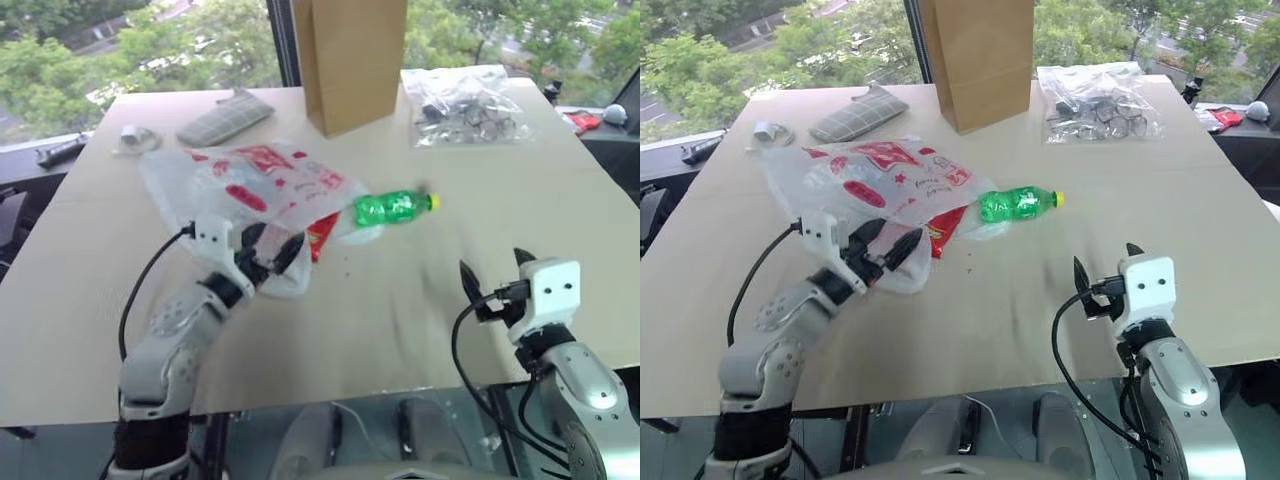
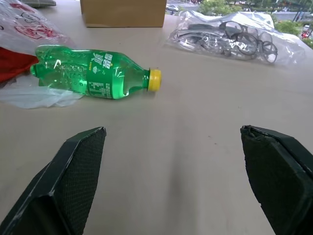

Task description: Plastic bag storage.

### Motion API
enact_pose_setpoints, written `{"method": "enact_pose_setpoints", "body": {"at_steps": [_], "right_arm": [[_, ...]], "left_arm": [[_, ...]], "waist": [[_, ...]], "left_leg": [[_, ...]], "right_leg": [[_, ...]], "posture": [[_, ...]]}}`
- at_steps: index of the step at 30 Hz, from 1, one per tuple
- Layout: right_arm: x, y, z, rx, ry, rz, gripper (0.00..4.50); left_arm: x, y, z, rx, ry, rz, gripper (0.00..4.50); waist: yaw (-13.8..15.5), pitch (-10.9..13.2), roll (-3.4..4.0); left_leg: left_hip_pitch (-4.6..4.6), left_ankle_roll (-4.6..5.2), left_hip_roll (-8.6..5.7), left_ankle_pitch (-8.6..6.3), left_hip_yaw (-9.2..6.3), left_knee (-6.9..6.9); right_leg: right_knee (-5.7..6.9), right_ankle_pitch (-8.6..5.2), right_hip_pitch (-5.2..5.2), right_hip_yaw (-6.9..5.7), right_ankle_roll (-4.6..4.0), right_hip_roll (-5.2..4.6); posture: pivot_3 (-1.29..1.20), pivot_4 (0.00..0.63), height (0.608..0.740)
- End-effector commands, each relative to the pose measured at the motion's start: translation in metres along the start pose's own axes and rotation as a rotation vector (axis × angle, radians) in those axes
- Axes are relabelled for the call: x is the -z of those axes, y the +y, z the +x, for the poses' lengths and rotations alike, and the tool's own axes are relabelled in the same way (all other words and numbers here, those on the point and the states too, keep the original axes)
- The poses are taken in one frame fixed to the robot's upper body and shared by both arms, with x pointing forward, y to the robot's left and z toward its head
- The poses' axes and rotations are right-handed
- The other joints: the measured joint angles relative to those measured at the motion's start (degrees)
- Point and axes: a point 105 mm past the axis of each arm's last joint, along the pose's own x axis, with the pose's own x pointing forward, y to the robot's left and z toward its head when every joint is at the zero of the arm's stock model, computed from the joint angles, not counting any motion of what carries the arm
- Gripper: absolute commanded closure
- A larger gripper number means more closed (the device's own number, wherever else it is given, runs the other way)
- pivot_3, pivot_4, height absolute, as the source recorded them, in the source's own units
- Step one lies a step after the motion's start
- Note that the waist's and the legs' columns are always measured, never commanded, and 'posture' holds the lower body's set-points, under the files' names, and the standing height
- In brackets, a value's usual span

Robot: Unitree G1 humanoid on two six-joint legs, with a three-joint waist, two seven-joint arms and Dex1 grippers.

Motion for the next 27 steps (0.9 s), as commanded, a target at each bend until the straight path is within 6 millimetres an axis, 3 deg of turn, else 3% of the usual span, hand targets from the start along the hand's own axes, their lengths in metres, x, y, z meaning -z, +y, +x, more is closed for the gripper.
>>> {"method": "enact_pose_setpoints", "body": {"at_steps": [1, 8, 13, 16, 20, 27], "right_arm": [[-0.004, 0.0, 0.001, -0.015, -0.019, -0.009, 0.0], [-0.004, 0.018, 0.008, -0.134, -0.018, 0.002, 0.0], [-0.009, 0.018, 0.02, -0.161, -0.042, -0.023, 0.0], [-0.016, 0.018, 0.042, -0.2, -0.053, -0.124, 0.0], [-0.029, 0.014, 0.075, -0.231, -0.062, -0.286, 0.0], [-0.044, 0.02, 0.104, -0.326, -0.078, -0.431, 0.0]], "left_arm": [[-0.017, -0.005, -0.016, 0.05, -0.041, 0.137, 0.07], [-0.018, -0.005, -0.014, 0.011, -0.017, 0.384, 0.07], [-0.014, -0.007, -0.004, -0.002, 0.013, 0.544, 0.07], [-0.01, -0.008, -0.002, -0.001, 0.044, 0.627, 0.07], [-0.004, 0.007, -0.01, -0.07, 0.131, 0.738, 0.07], [0.008, 0.021, -0.023, -0.148, 0.231, 0.72, 0.07]], "waist": [[0.1, 0.0, 0.0], [0.1, 0.0, 0.02], [0.1, 0.0, 0.02], [-0.4, 0.1, 0.03], [-0.3, 0.1, 0.06], [-0.2, 0.2, 0.06]], "left_leg": [[0.0, 0.08, 0.0, -0.04, 0.01, 0.0], [0.04, 0.1, 0.0, -0.05, 0.04, 0.03], [0.04, 0.09, -0.01, -0.05, 0.04, 0.02], [0.05, 0.09, -0.02, -0.05, 0.06, 0.03], [0.12, 0.09, -0.01, -0.05, 0.13, 0.01], [-0.01, -0.11, 0.02, 0.07, 0.09, -0.03]], "right_leg": [[0.0, 0.0, 0.01, 0.0, 0.0, -0.01], [0.01, -0.05, 0.03, 0.0, -0.12, -0.01], [0.01, 0.03, 0.02, 0.01, -0.01, 0.01], [0.01, 0.03, 0.02, 0.02, -0.01, 0.01], [0.04, 0.06, 0.02, 0.06, -0.05, 0.07], [-0.02, 0.07, -0.05, 0.06, -0.07, 0.07]], "posture": [[0.0, 0.15, 0.74], [0.0, 0.15, 0.74], [0.0, 0.15, 0.74], [0.0, 0.15, 0.74], [0.0, 0.15, 0.74], [0.0, 0.15, 0.74]]}}
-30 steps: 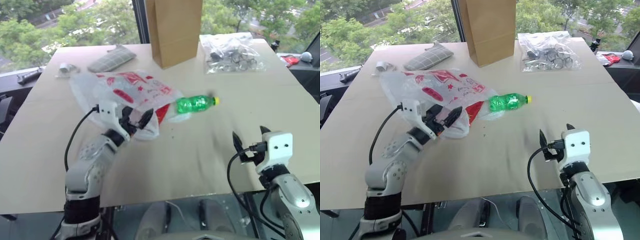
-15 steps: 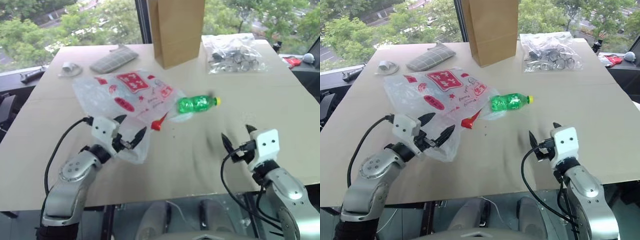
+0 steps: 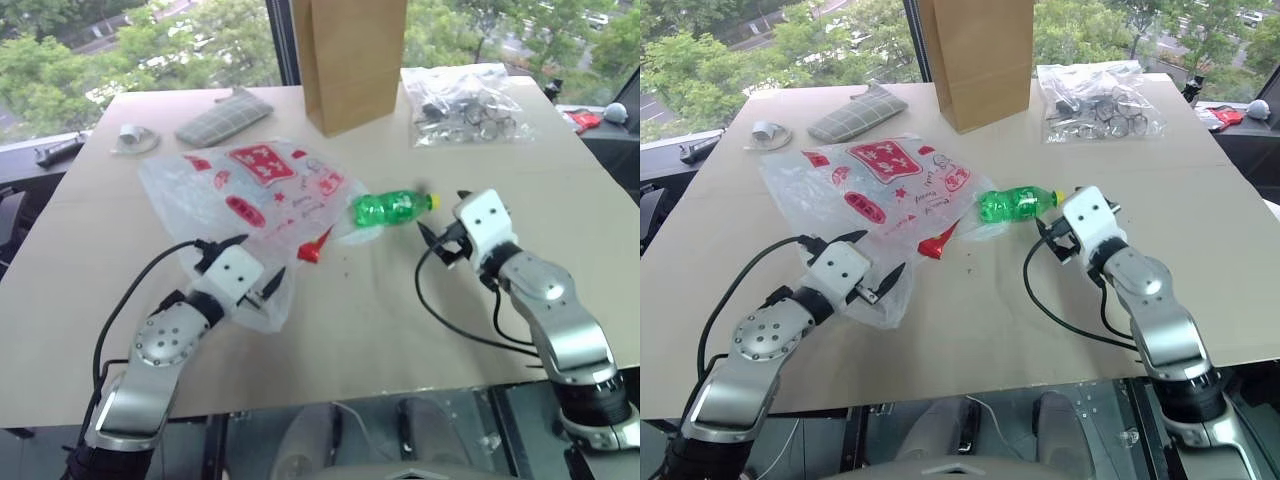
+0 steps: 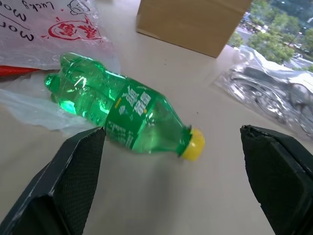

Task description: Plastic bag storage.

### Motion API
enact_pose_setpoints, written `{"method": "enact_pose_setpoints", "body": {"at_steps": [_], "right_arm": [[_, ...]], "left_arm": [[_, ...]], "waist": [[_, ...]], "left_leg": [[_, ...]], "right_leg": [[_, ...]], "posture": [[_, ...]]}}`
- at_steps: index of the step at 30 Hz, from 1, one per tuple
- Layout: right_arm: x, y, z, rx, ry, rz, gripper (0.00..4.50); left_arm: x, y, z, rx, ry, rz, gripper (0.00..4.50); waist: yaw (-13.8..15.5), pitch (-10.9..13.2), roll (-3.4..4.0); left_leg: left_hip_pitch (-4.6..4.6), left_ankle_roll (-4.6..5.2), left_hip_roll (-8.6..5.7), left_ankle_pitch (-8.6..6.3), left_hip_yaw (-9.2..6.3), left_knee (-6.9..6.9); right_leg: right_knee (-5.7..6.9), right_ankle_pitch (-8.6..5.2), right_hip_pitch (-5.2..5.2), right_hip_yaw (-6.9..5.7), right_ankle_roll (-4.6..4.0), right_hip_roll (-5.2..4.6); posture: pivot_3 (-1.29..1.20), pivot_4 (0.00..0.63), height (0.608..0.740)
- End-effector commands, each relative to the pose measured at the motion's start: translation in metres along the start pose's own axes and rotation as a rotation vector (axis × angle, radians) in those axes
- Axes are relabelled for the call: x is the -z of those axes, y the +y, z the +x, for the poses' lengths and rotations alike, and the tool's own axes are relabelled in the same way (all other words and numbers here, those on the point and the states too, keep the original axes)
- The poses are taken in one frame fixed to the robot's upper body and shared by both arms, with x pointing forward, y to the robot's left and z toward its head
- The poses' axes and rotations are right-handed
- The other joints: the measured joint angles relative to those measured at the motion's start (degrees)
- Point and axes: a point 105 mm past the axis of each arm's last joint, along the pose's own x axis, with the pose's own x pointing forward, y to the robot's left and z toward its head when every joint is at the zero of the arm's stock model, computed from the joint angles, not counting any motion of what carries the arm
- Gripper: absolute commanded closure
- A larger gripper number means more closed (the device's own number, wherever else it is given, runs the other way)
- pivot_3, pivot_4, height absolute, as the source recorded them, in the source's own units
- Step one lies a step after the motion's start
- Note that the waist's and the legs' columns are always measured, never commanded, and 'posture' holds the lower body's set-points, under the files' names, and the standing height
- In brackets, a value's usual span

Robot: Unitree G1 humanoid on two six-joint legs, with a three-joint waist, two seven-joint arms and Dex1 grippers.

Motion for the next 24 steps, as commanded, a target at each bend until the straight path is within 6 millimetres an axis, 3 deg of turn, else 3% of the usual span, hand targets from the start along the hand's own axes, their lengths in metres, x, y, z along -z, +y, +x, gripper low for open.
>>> {"method": "enact_pose_setpoints", "body": {"at_steps": [1, 2, 6, 7, 13, 23, 24], "right_arm": [[-0.014, -0.005, 0.008, -0.049, -0.039, -0.11, 0.0], [-0.013, -0.005, 0.01, -0.073, -0.031, -0.146, 0.0], [-0.002, -0.017, 0.026, -0.153, 0.028, -0.364, 0.0], [0.001, -0.018, 0.03, -0.176, 0.041, -0.417, 0.0], [0.015, -0.021, 0.052, -0.295, 0.093, -0.534, 0.0], [0.041, -0.016, 0.095, -0.425, 0.171, -0.622, 0.0], [0.042, -0.014, 0.095, -0.445, 0.173, -0.622, 0.56]], "left_arm": [[-0.005, 0.011, -0.004, -0.057, 0.009, 0.024, 0.07], [-0.004, 0.012, -0.002, -0.065, 0.017, 0.022, 0.07], [-0.009, 0.011, 0.008, -0.064, 0.009, 0.007, 1.2], [-0.011, 0.011, 0.01, -0.061, -0.003, -0.004, 1.82], [-0.032, 0.015, 0.004, -0.021, -0.133, -0.259, 4.42], [-0.041, 0.025, -0.009, -0.059, -0.177, -0.288, 4.42], [-0.04, 0.024, -0.01, -0.064, -0.177, -0.29, 4.5]], "waist": [[0.2, 0.1, -0.03], [0.2, 0.1, -0.04], [0.1, 0.1, -0.04], [0.0, 0.1, -0.04], [-0.4, 0.1, -0.05], [-0.7, 0.1, -0.06], [-0.9, 0.1, -0.06]], "left_leg": [[-0.01, 0.02, -0.04, -0.01, -0.01, 0.0], [-0.02, 0.02, -0.04, -0.01, -0.03, 0.0], [-0.02, 0.16, -0.07, -0.09, -0.05, 0.03], [0.0, 0.2, -0.07, -0.11, -0.04, 0.06], [0.0, -0.01, 0.02, 0.01, 0.05, 0.09], [-0.01, -0.02, -0.03, 0.01, 0.07, 0.09], [0.0, -0.02, -0.03, 0.01, 0.07, 0.09]], "right_leg": [[0.0, 0.0, 0.0, -0.02, 0.0, -0.04], [0.0, 0.0, 0.0, -0.05, 0.0, -0.05], [0.01, 0.01, 0.01, -0.09, 0.01, -0.07], [0.02, 0.01, 0.03, -0.09, 0.01, -0.07], [0.05, 0.05, -0.02, -0.01, -0.04, -0.02], [0.05, 0.09, -0.04, 0.04, -0.09, -0.04], [0.06, 0.11, -0.04, 0.05, -0.12, -0.03]], "posture": [[0.0, 0.15, 0.74], [0.0, 0.15, 0.74], [0.0, 0.15, 0.74], [0.0, 0.15, 0.74], [0.0, 0.15, 0.74], [0.0, 0.15, 0.74], [0.0, 0.15, 0.74]]}}
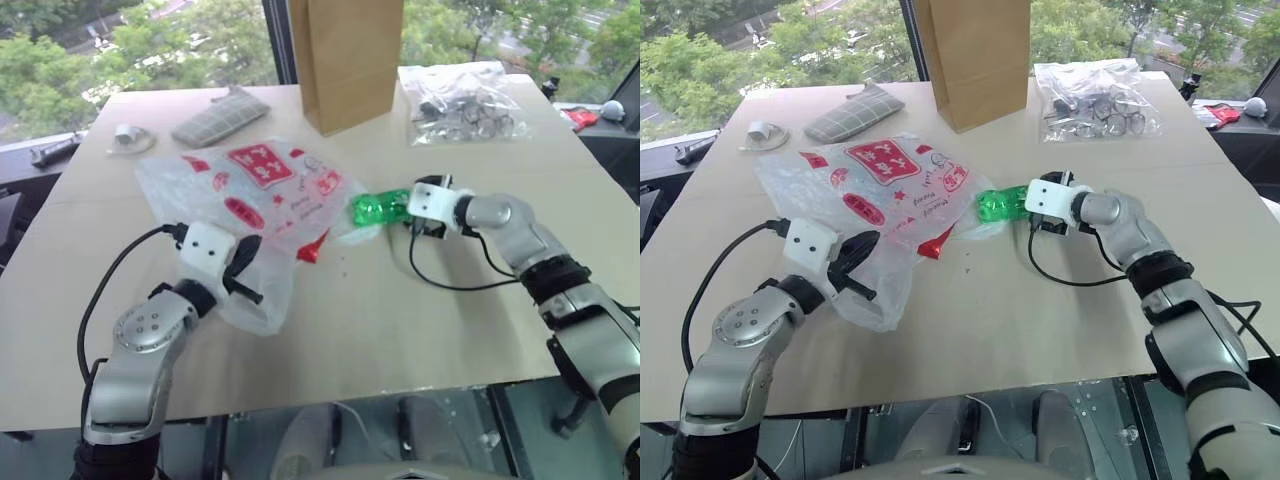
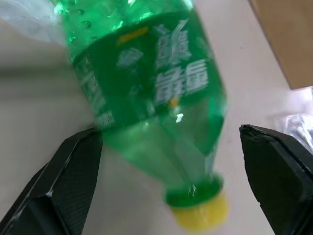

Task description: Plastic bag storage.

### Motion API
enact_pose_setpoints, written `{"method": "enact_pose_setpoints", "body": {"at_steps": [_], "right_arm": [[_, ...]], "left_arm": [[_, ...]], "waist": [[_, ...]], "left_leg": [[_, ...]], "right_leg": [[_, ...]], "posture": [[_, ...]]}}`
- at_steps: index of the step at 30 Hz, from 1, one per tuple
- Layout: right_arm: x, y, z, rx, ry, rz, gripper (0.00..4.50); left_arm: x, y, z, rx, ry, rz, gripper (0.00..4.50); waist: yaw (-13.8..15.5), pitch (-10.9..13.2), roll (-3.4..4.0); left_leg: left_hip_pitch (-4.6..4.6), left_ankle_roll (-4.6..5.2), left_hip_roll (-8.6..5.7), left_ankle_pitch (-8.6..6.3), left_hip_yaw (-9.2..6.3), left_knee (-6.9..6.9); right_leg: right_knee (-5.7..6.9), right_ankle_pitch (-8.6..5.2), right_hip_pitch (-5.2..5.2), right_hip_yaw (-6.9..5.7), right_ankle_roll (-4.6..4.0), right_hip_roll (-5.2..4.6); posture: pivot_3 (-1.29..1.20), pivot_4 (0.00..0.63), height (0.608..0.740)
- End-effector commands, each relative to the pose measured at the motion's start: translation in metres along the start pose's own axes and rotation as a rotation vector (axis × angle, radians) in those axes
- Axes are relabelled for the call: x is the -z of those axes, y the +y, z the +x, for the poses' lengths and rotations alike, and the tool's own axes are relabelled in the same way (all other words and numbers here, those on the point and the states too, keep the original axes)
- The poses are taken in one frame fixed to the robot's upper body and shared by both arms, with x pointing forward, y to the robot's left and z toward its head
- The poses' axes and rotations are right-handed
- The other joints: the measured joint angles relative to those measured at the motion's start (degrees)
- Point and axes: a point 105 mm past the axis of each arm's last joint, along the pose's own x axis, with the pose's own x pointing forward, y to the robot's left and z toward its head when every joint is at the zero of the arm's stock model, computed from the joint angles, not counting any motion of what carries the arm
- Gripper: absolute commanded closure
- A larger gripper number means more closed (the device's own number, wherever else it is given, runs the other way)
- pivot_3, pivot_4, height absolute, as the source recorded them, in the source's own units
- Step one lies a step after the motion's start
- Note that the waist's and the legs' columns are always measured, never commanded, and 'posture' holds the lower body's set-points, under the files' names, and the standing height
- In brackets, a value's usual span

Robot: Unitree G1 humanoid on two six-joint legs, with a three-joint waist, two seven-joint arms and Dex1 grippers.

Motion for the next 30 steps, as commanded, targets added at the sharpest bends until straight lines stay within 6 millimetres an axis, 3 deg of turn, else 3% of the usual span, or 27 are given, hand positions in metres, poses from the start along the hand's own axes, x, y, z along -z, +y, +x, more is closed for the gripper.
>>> {"method": "enact_pose_setpoints", "body": {"at_steps": [1, 3, 5, 7, 12, 19, 21, 24, 27, 30], "right_arm": [[0.006, 0.005, 0.003, -0.063, 0.003, -0.037, 0.95], [-0.002, 0.007, 0.003, -0.103, -0.049, -0.001, 1.79], [-0.009, 0.007, 0.001, -0.125, -0.093, 0.031, 2.12], [-0.018, 0.008, -0.002, -0.152, -0.152, 0.068, 3.13], [-0.057, 0.012, -0.02, -0.184, -0.325, 0.194, 3.21], [-0.092, 0.029, -0.04, -0.169, -0.374, 0.291, 3.21], [-0.1, 0.029, -0.047, -0.149, -0.383, 0.324, 3.21], [-0.102, 0.028, -0.055, -0.125, -0.364, 0.344, 3.21], [-0.099, 0.031, -0.059, -0.107, -0.315, 0.342, 3.21], [-0.095, 0.033, -0.063, -0.09, -0.279, 0.347, 3.21]], "left_arm": [[-0.015, 0.0, -0.008, -0.03, -0.062, 0.02, 4.5], [-0.013, 0.001, -0.01, -0.042, -0.056, 0.014, 4.5], [-0.011, 0.002, -0.012, -0.048, -0.053, 0.005, 4.5], [-0.01, 0.002, -0.013, -0.052, -0.053, -0.008, 4.5], [-0.003, 0.0, -0.022, 0.012, -0.015, -0.035, 4.5], [0.011, -0.016, -0.031, 0.148, 0.078, -0.045, 1.5], [0.015, -0.014, -0.035, 0.152, 0.107, -0.032, 0.88], [0.019, -0.009, -0.037, 0.141, 0.138, 0.018, 0.71], [0.021, -0.011, -0.035, 0.151, 0.158, 0.114, 0.01], [0.023, -0.018, -0.034, 0.173, 0.181, 0.162, 0.0]], "waist": [[-0.1, 0.0, 0.0], [-0.3, 0.0, 0.0], [-0.6, 0.0, -0.01], [-0.9, 0.0, 0.04], [-0.9, 0.0, 0.07], [-0.5, 0.1, 0.13], [-0.4, 0.1, 0.15], [-0.3, 0.1, 0.16], [-0.1, 0.1, 0.15], [0.0, 0.1, 0.14]], "left_leg": [[0.01, 0.0, 0.0, 0.0, -0.02, 0.0], [0.03, 0.0, 0.0, 0.0, -0.04, 0.0], [0.06, 0.0, 0.02, 0.0, -0.04, -0.01], [0.1, -0.01, 0.04, 0.0, 0.03, -0.03], [0.05, -0.02, 0.13, -0.02, 0.03, -0.07], [-0.24, -0.01, 0.06, -0.03, 0.08, 0.02], [-0.2, -0.01, 0.06, -0.03, 0.08, 0.02], [-0.2, 0.06, 0.03, -0.06, 0.08, 0.04], [-0.19, 0.04, 0.02, -0.06, 0.06, 0.06], [-0.19, 0.03, -0.02, -0.05, 0.08, 0.06]], "right_leg": [[0.0, 0.0, 0.02, -0.01, -0.01, 0.0], [0.0, 0.01, 0.04, -0.02, -0.01, 0.0], [0.01, 0.01, 0.05, 0.0, -0.02, 0.03], [0.09, 0.01, 0.02, 0.08, -0.02, 0.04], [0.16, 0.0, -0.1, 0.12, -0.03, 0.09], [0.5, 0.0, -0.5, 0.2, -0.04, 0.01], [0.52, 0.0, -0.48, 0.2, -0.04, 0.01], [0.58, 0.0, -0.49, 0.19, -0.04, -0.02], [0.62, -0.01, -0.49, 0.16, -0.04, -0.01], [0.61, -0.01, -0.49, 0.17, -0.04, -0.05]], "posture": [[0.0, 0.15, 0.74], [0.0, 0.15, 0.74], [0.0, 0.15, 0.74], [0.0, 0.15, 0.74], [0.0, 0.15, 0.74], [0.0, 0.15, 0.74], [0.0, 0.15, 0.74], [0.0, 0.15, 0.74], [0.0, 0.15, 0.74], [0.0, 0.15, 0.74]]}}
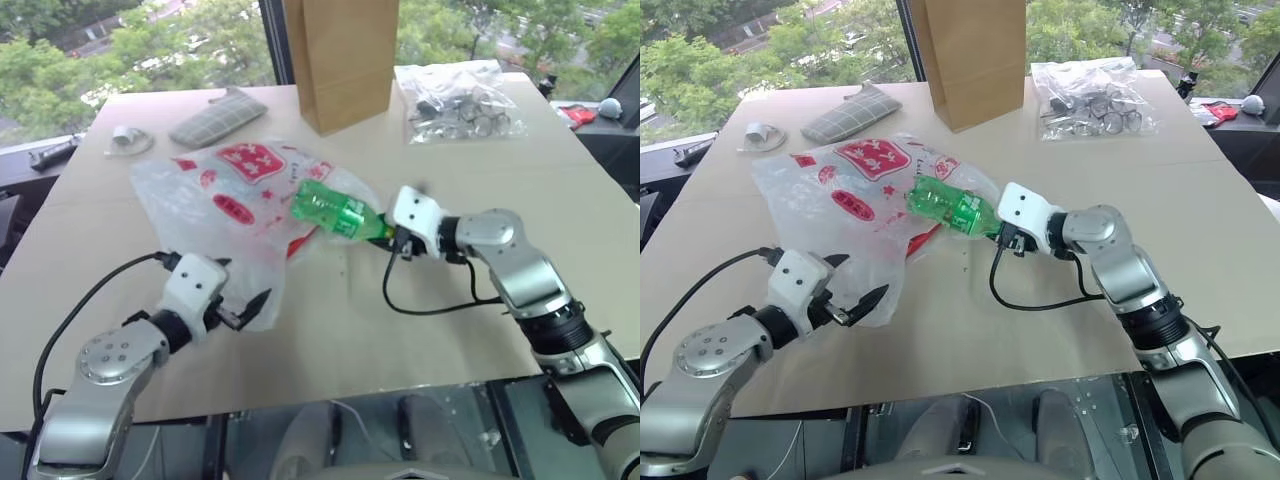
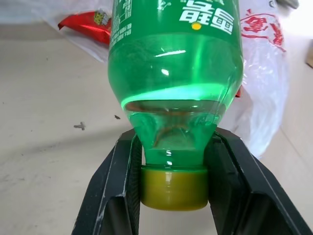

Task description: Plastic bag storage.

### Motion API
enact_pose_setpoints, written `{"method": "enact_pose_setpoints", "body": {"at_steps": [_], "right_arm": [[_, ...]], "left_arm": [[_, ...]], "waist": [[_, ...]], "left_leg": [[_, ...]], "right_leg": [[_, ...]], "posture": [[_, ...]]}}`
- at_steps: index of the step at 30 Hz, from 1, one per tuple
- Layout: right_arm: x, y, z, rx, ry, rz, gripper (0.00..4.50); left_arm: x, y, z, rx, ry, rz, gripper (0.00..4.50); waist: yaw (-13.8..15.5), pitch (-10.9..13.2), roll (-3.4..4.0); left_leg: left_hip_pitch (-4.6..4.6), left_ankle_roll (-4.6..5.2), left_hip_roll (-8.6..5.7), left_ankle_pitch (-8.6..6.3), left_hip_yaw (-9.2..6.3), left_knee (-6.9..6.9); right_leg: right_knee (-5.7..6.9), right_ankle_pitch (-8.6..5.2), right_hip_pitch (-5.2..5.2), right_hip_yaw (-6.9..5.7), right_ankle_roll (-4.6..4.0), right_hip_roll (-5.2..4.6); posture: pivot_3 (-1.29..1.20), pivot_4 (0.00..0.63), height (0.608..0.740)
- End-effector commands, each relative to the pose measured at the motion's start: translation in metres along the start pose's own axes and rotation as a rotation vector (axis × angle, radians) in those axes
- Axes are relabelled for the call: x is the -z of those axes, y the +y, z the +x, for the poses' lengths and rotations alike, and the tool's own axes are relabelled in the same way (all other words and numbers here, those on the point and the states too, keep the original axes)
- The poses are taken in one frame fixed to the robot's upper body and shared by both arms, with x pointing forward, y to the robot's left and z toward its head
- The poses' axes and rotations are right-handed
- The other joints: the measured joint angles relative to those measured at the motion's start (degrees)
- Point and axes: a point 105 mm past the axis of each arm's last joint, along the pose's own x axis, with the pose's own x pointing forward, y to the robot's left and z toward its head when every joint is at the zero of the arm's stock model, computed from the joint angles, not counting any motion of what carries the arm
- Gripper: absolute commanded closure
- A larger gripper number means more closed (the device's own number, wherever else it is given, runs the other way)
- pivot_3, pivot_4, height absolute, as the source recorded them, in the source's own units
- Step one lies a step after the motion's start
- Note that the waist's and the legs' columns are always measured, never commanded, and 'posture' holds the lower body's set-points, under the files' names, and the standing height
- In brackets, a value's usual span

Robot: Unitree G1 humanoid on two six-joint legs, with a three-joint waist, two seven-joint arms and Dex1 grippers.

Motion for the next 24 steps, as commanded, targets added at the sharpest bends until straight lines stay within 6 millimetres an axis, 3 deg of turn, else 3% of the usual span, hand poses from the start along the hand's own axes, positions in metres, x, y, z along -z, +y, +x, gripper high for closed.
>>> {"method": "enact_pose_setpoints", "body": {"at_steps": [1, 6, 10, 16, 17, 18, 24], "right_arm": [[-0.017, -0.008, -0.015, 0.08, -0.033, -0.031, 3.21], [-0.019, -0.002, -0.023, 0.1, -0.032, 0.001, 3.21], [-0.021, 0.005, -0.024, 0.099, -0.034, 0.024, 3.21], [-0.024, 0.013, -0.028, 0.094, -0.033, 0.044, 3.21], [-0.024, 0.015, -0.028, 0.091, -0.032, 0.045, 3.21], [-0.024, 0.016, -0.028, 0.088, -0.03, 0.046, 3.21], [-0.022, 0.02, -0.029, 0.082, -0.019, 0.042, 3.21]], "left_arm": [[-0.005, -0.01, 0.001, 0.027, 0.012, 0.105, 0.0], [-0.002, -0.031, -0.003, 0.12, 0.047, 0.108, 0.0], [0.004, -0.026, -0.004, 0.052, 0.115, 0.158, 0.0], [0.016, -0.038, -0.002, 0.008, 0.148, 0.127, 0.0], [0.019, -0.039, 0.001, 0.011, 0.153, 0.127, 0.53], [0.022, -0.04, 0.003, 0.008, 0.155, 0.124, 0.78], [0.028, -0.036, 0.014, -0.019, 0.122, -0.052, 3.75]], "waist": [[0.1, 0.0, -0.01], [0.0, 0.0, -0.02], [0.1, 0.0, -0.03], [0.5, 0.0, -0.03], [0.6, 0.0, -0.03], [0.7, 0.0, -0.03], [0.9, 0.0, -0.05]], "left_leg": [[0.0, 0.0, 0.0, 0.0, 0.0, 0.0], [-0.04, -0.01, 0.03, 0.0, 0.04, -0.03], [-0.03, 0.12, 0.03, -0.07, 0.04, -0.02], [-0.03, 0.15, 0.02, -0.08, 0.04, -0.01], [-0.02, 0.15, 0.02, -0.08, 0.04, -0.01], [-0.02, 0.14, 0.03, -0.08, 0.04, 0.0], [0.01, 0.15, 0.03, -0.08, 0.03, 0.05]], "right_leg": [[-0.01, 0.0, 0.0, 0.0, 0.0, 0.0], [-0.01, 0.0, -0.06, 0.04, 0.0, 0.0], [0.01, 0.0, -0.06, 0.03, 0.0, 0.01], [0.01, 0.0, -0.05, 0.03, 0.01, 0.0], [0.02, 0.0, -0.05, 0.02, 0.01, 0.0], [0.02, 0.0, -0.05, 0.01, 0.01, 0.0], [0.06, 0.0, -0.02, -0.01, 0.01, 0.0]], "posture": [[0.0, 0.15, 0.74], [0.0, 0.15, 0.74], [0.0, 0.15, 0.74], [0.0, 0.15, 0.74], [0.0, 0.15, 0.74], [0.0, 0.15, 0.74], [0.0, 0.15, 0.74]]}}
